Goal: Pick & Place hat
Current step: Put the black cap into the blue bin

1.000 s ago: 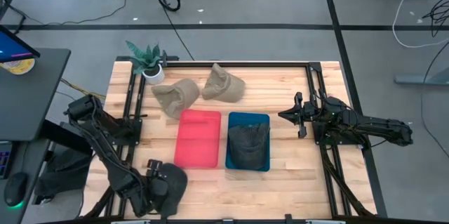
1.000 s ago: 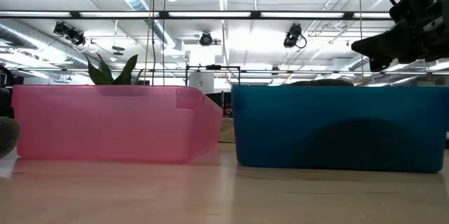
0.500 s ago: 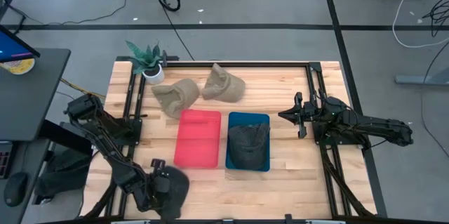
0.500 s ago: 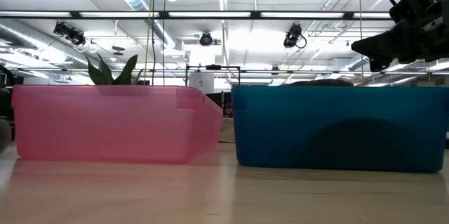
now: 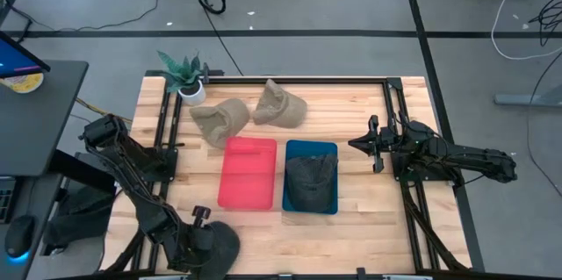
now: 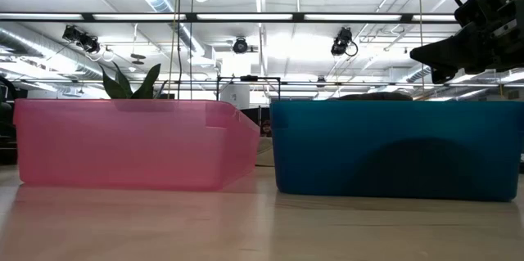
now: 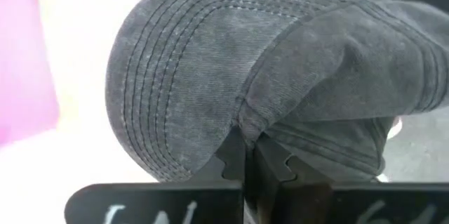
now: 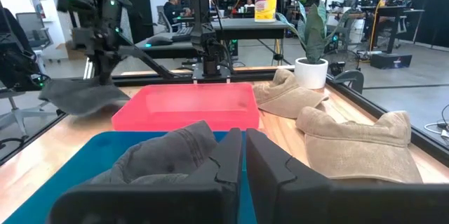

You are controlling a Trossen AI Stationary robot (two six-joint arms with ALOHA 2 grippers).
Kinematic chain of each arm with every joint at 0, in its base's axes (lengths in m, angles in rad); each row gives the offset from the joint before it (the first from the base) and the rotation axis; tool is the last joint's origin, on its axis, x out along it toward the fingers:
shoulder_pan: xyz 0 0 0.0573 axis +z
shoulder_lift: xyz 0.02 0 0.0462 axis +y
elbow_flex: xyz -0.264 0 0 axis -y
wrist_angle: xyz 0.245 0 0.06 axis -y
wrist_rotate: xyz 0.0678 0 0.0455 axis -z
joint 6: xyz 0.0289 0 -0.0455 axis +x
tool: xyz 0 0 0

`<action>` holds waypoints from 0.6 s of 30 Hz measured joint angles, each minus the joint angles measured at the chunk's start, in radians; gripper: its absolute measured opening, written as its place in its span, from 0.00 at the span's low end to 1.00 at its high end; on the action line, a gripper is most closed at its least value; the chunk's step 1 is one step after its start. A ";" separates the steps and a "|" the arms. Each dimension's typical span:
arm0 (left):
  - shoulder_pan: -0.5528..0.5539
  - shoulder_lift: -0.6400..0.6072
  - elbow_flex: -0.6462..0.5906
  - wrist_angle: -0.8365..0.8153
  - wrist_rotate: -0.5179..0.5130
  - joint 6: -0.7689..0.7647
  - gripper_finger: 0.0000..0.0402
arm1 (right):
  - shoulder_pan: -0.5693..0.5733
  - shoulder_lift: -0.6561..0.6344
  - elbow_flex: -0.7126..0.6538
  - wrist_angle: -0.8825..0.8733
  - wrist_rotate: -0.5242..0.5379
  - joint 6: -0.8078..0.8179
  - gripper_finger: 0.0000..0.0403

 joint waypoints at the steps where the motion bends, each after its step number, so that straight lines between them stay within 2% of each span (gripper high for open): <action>1: 0.008 0.000 0.021 -0.014 -0.005 0.021 0.01 | 0.000 0.000 0.000 0.000 0.000 0.000 0.07; 6: 0.067 0.000 0.129 -0.067 -0.071 0.147 0.01 | 0.000 0.000 0.000 0.000 0.000 0.000 0.07; 12: 0.180 0.000 0.226 -0.134 -0.230 0.330 0.01 | 0.000 0.000 0.000 0.000 0.000 0.000 0.07; 15: 0.250 0.000 0.265 -0.122 -0.337 0.447 0.01 | 0.000 0.000 0.000 0.000 0.000 0.000 0.07; 18: 0.335 0.000 0.297 -0.064 -0.381 0.568 0.01 | 0.000 0.000 0.000 0.000 0.000 0.000 0.07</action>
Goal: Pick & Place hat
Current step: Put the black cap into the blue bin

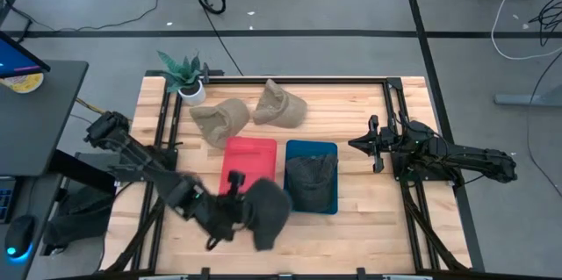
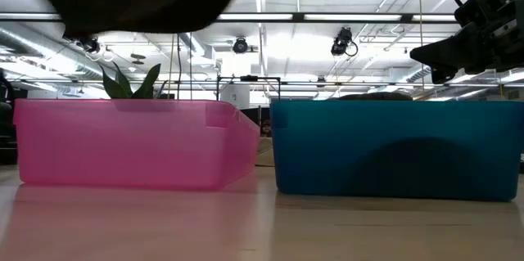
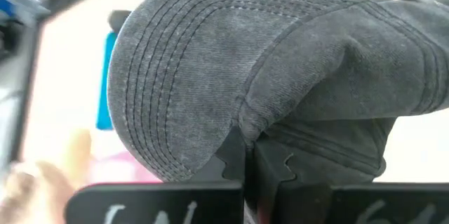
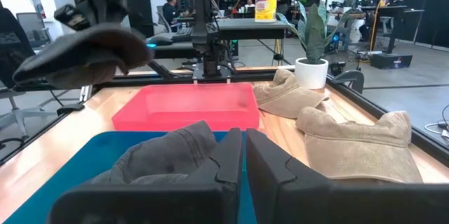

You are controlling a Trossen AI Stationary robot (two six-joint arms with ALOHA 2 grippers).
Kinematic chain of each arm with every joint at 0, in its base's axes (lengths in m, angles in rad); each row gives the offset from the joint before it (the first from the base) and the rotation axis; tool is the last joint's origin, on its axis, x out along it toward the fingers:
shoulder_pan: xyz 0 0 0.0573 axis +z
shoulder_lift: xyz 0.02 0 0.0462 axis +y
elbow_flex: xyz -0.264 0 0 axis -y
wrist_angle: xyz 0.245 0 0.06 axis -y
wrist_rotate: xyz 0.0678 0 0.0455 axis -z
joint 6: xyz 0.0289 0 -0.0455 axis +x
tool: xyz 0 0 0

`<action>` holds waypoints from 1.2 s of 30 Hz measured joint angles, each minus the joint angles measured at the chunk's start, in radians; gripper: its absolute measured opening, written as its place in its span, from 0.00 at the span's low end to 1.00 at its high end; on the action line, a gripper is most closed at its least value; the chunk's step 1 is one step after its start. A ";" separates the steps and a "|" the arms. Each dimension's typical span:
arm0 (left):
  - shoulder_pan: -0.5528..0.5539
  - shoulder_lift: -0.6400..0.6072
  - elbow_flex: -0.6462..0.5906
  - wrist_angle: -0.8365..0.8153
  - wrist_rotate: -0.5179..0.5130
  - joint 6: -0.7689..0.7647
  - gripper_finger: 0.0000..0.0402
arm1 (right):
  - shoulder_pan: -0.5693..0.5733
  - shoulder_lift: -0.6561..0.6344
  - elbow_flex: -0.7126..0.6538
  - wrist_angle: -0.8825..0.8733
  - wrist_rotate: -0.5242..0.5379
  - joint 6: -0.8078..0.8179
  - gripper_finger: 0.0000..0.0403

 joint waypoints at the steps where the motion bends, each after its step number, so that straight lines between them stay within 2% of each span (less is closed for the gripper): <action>1: 0.026 0.000 0.007 0.023 -0.004 0.043 0.01 | 0.000 0.000 0.000 0.000 0.000 0.000 0.07; 7: 0.160 0.000 0.024 0.162 0.013 0.189 0.01 | 0.000 0.000 0.000 0.000 0.000 0.000 0.07; 12: 0.254 0.000 0.024 0.191 0.018 0.172 0.01 | 0.000 0.000 0.000 0.000 0.000 0.000 0.07; 16: 0.316 0.008 0.023 0.193 0.065 0.160 0.01 | 0.000 0.000 0.000 0.000 0.000 0.000 0.07; 26: 0.409 0.080 0.023 0.295 0.133 0.183 0.01 | 0.000 0.000 0.000 0.004 0.000 0.000 0.07; 33: 0.458 0.142 0.023 0.322 0.140 0.135 0.01 | 0.000 0.000 0.000 0.006 0.000 0.000 0.07; 36: 0.468 0.163 0.023 0.372 0.172 0.133 0.01 | 0.000 0.000 0.000 0.007 0.000 0.000 0.07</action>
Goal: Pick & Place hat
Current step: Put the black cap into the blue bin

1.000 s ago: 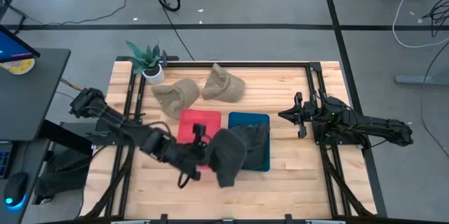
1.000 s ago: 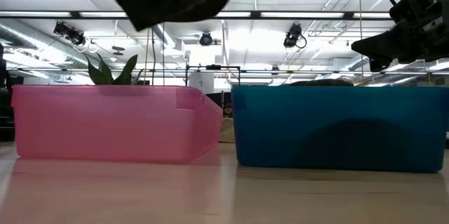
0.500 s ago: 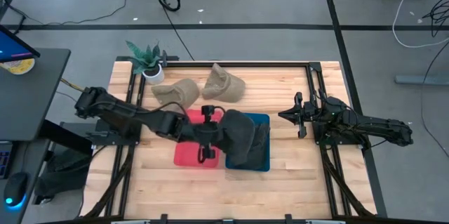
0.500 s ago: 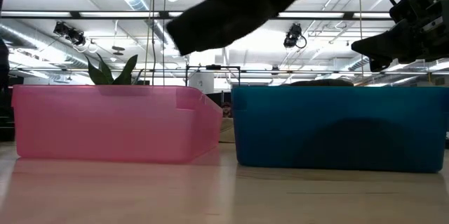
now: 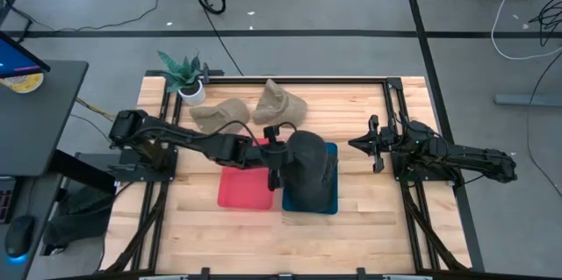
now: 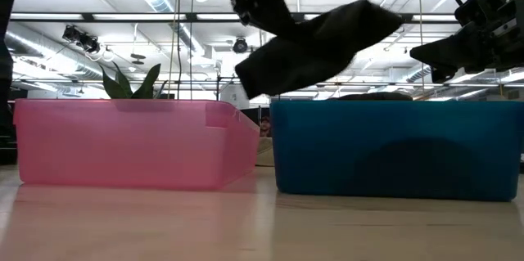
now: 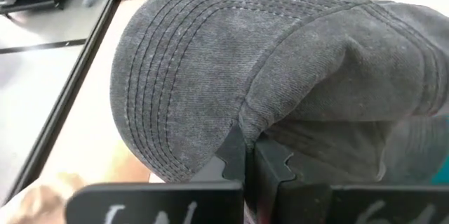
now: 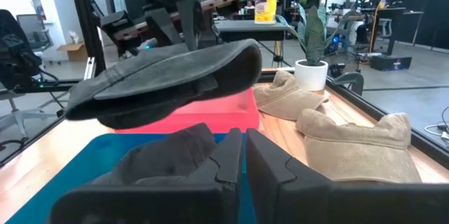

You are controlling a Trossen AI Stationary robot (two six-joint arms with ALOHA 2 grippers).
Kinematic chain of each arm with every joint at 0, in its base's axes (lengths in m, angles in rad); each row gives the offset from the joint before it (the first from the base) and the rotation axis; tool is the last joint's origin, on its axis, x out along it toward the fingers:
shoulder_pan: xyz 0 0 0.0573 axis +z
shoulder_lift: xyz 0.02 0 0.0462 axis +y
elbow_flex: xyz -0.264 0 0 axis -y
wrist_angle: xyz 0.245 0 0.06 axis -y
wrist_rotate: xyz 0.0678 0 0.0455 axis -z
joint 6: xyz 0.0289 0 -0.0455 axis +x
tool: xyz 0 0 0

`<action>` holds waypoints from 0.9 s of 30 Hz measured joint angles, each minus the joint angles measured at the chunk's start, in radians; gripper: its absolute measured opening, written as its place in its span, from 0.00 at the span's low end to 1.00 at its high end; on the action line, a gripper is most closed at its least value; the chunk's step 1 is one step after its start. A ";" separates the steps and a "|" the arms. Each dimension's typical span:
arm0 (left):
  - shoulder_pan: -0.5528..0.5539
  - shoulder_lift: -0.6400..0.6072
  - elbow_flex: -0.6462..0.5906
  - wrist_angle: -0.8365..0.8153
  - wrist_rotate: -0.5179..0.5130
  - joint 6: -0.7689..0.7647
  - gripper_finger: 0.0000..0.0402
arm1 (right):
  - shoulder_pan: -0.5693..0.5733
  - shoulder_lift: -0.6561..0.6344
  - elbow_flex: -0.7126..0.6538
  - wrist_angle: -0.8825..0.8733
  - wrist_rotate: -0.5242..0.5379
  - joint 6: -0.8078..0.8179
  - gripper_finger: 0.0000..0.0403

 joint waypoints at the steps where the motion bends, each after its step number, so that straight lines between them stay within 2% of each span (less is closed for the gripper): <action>1: 0.000 0.009 0.000 0.023 0.009 0.002 0.01 | 0.000 0.000 0.000 0.000 0.000 0.000 0.07; 17: 0.003 0.043 0.000 0.073 0.026 -0.075 0.01 | 0.000 0.000 0.000 0.000 0.000 0.000 0.07; 19: 0.005 0.054 -0.001 0.068 0.046 -0.078 0.01 | 0.000 0.000 0.000 0.000 0.000 0.000 0.07; 24: 0.024 0.102 -0.001 0.177 0.117 -0.090 0.01 | 0.000 0.001 0.000 -0.001 0.000 0.000 0.07; 27: 0.034 0.123 0.000 0.187 0.123 -0.093 0.01 | 0.000 0.002 0.000 -0.001 0.000 0.000 0.07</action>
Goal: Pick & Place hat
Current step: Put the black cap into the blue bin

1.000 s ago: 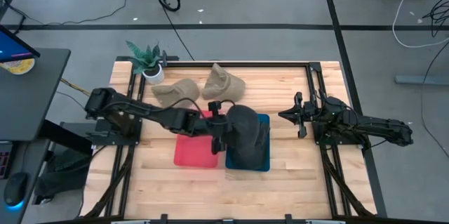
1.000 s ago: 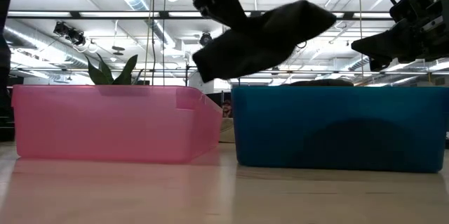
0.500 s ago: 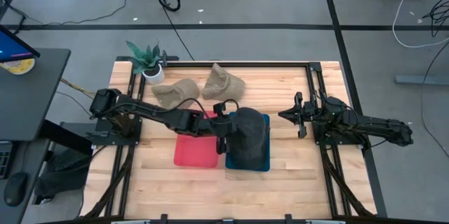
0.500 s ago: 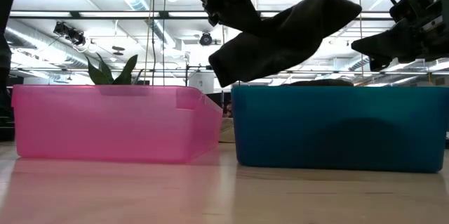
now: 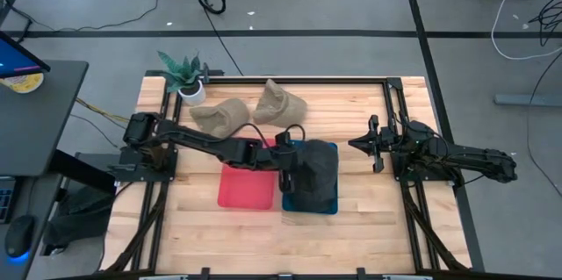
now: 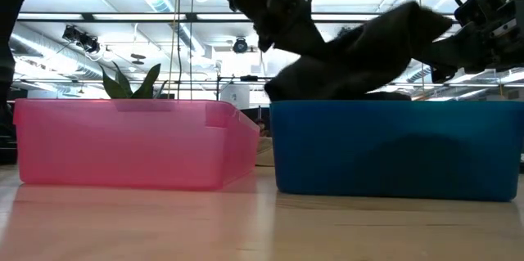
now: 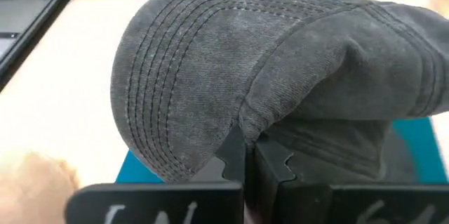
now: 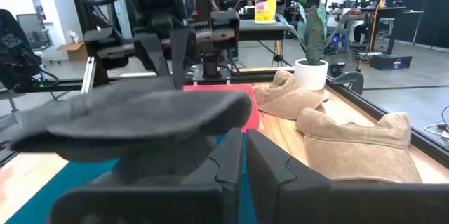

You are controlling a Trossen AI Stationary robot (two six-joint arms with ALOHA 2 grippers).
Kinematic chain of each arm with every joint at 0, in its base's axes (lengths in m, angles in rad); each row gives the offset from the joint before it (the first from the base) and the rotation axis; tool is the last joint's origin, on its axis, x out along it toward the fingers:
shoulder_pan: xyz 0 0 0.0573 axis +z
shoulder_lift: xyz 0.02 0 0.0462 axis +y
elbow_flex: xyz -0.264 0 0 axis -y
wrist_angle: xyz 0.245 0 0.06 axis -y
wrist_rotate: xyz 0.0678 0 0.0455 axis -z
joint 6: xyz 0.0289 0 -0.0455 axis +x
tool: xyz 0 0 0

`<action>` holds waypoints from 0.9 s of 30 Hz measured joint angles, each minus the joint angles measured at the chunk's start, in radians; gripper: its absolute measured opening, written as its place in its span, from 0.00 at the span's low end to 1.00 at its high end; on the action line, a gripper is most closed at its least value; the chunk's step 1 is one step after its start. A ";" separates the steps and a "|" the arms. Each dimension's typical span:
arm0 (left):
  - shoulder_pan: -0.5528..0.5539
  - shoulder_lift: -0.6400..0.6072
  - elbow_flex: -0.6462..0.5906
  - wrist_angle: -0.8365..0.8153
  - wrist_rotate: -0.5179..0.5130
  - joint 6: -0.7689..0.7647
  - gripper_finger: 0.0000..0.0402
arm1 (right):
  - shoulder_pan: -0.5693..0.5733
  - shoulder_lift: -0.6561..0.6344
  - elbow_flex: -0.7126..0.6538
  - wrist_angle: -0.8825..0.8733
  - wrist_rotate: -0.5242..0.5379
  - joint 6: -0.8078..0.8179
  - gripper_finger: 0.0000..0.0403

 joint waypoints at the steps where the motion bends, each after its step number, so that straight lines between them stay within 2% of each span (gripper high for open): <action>1: 0.005 0.009 0.000 0.003 0.000 -0.004 0.01 | 0.000 0.000 0.000 0.000 0.000 0.000 0.07; 10: 0.046 0.070 0.001 -0.042 0.016 -0.056 0.01 | 0.000 0.000 0.000 0.002 -0.001 0.000 0.07; 27: 0.069 0.154 0.003 -0.020 0.069 -0.086 0.03 | 0.000 0.009 0.000 0.021 0.008 0.000 0.07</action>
